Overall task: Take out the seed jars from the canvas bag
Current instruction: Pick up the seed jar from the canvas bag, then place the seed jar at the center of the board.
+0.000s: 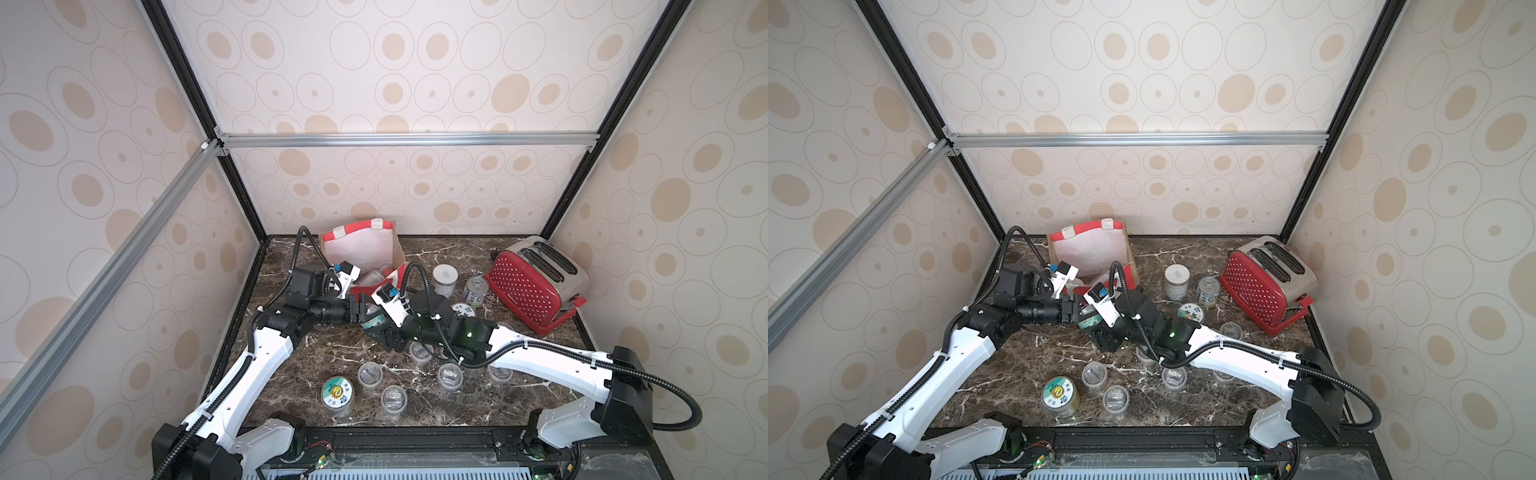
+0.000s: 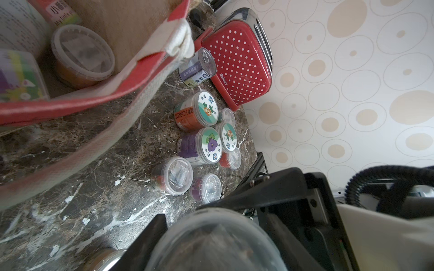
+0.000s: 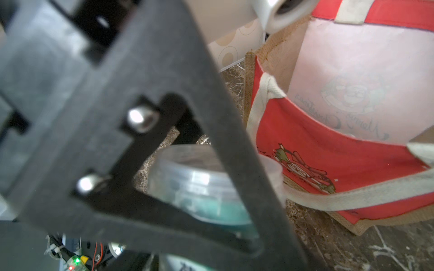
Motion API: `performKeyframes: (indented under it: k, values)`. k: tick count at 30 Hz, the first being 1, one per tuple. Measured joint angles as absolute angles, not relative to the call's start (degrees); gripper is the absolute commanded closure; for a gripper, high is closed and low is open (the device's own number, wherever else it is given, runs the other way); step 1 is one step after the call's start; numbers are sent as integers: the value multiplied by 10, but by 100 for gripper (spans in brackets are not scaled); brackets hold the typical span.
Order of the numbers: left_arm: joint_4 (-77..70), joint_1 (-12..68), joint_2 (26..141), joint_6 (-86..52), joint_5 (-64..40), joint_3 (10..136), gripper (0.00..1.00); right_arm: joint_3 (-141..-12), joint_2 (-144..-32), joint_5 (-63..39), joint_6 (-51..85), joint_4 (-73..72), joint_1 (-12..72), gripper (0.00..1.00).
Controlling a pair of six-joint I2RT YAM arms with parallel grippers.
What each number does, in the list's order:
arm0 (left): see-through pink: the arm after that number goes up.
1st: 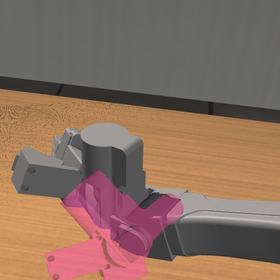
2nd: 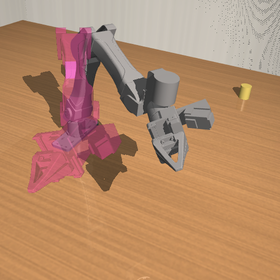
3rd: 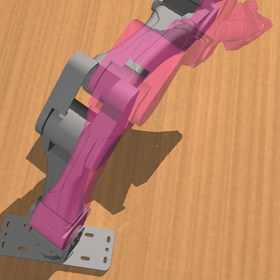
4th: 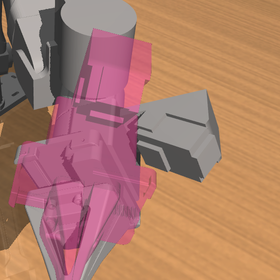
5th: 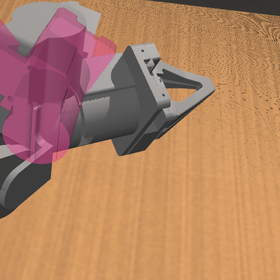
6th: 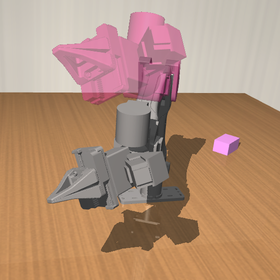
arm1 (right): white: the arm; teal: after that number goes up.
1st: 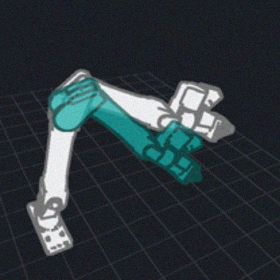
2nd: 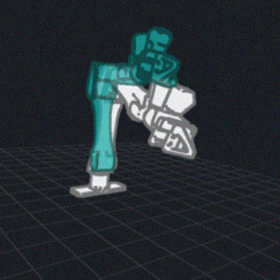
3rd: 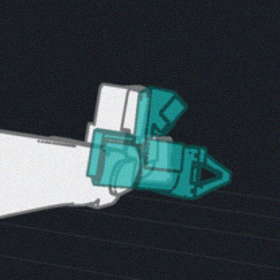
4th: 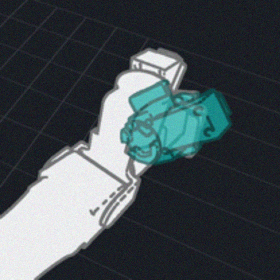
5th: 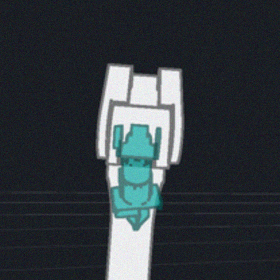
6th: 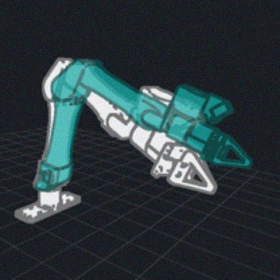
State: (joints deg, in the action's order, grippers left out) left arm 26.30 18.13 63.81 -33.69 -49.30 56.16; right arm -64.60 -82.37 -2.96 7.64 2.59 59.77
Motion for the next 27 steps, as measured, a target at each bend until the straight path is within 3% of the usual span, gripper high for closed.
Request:
performKeyframes:
  k: [10, 27]
  values:
    - [291, 181, 599, -336, -352, 559, 39, -616, -789, 21, 102, 41, 599, 3]
    - [263, 181, 488, -430, 32, 359, 39, -575, -729, 52, 146, 51, 584, 2]
